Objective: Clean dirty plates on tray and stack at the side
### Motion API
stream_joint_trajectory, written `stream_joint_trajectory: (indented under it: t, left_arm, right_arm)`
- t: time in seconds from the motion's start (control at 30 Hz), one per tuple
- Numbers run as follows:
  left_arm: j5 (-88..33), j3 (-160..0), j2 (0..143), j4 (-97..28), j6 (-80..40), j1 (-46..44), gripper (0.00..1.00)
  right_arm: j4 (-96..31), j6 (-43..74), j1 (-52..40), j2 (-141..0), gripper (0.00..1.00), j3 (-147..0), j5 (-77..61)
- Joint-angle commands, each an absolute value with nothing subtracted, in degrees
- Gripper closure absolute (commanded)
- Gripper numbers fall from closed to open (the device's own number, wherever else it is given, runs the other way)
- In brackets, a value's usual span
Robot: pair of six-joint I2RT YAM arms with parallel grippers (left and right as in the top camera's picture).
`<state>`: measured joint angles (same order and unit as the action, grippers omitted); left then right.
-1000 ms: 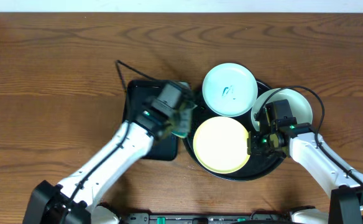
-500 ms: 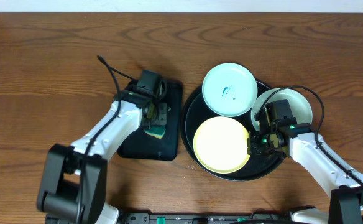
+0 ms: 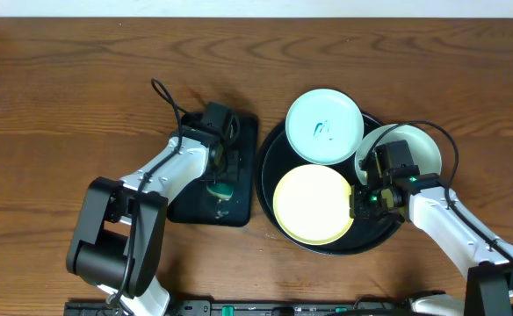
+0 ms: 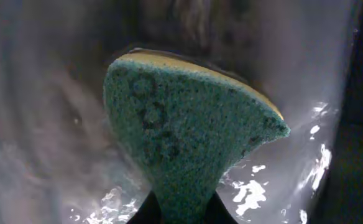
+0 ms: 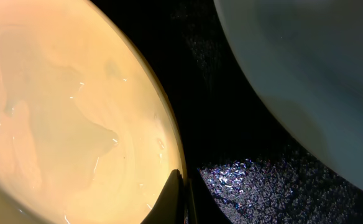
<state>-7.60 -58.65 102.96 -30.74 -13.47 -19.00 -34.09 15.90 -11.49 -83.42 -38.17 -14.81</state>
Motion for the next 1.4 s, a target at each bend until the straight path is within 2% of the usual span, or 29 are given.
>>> stream_joint_trajectory:
  t: [0.0, 0.1, 0.17, 0.2, 0.3, 0.37, 0.43, 0.6, 0.87, 0.93, 0.97, 1.03, 1.1, 1.37]
  left_arm:
    - [-7.49, -59.02, 97.67, -30.81, -13.28, -18.87, 0.93]
    - [-7.51, -59.02, 93.17, -31.20, -13.32, -18.87, 0.92]
    - [-7.53, -59.02, 92.01, -31.57, -13.34, -18.87, 0.62]
    - [-7.53, -59.02, 91.92, -31.75, -13.34, -18.87, 0.58]
    - [-7.51, -59.00, 92.42, -33.04, -13.34, -18.87, 0.56]
    - [-7.51, -58.94, 92.71, -33.21, -13.37, -18.87, 0.48]
    - [-7.53, -58.94, 92.82, -33.17, -13.34, -18.87, 0.44]
    - [-7.51, -58.94, 93.25, -31.27, -13.34, -18.90, 0.44]
    - [-7.49, -58.83, 99.44, -25.12, -13.34, -18.98, 0.45]
    - [-7.49, -58.85, 102.21, -24.73, -13.32, -18.98, 0.57]
    - [-7.49, -58.83, 102.96, -24.77, -13.32, -18.98, 0.67]
    - [-7.46, -58.83, 103.81, -24.80, -13.34, -18.98, 0.81]
    - [-7.46, -58.85, 103.83, -24.86, -13.34, -18.98, 0.92]
    - [-7.49, -58.85, 97.01, -28.23, -21.63, -18.94, 0.93]
  right_arm:
    - [-34.63, 15.81, -12.47, -83.53, 0.99, -37.91, -13.76]
    - [-34.61, 15.84, -12.47, -83.53, 0.99, -37.91, -13.76]
    - [-34.61, 15.84, -12.47, -83.53, 0.99, -37.91, -13.76]
    - [-34.61, 15.84, -12.47, -83.53, 0.99, -37.91, -13.76]
    - [-34.68, 15.84, -12.47, -83.53, 0.99, -37.91, -13.76]
    - [-34.68, 15.84, -12.47, -83.53, 0.99, -37.91, -13.76]
    - [-34.68, 15.84, -12.47, -83.53, 0.99, -37.91, -13.76]
    - [-34.63, 15.86, -12.47, -83.53, 0.99, -37.91, -13.78]
    - [-34.70, 15.84, -12.47, -83.53, 0.99, -37.91, -13.76]
    - [-34.68, 15.84, -12.47, -83.53, 0.99, -37.91, -13.76]
    - [-34.68, 15.84, -12.47, -83.53, 0.99, -37.91, -13.76]
    - [-34.70, 15.84, -12.47, -83.53, 0.99, -37.91, -13.76]
    - [-34.70, 15.84, -12.47, -83.53, 0.99, -37.91, -13.76]
    - [-34.70, 15.84, -12.47, -83.53, 0.99, -37.91, -13.74]
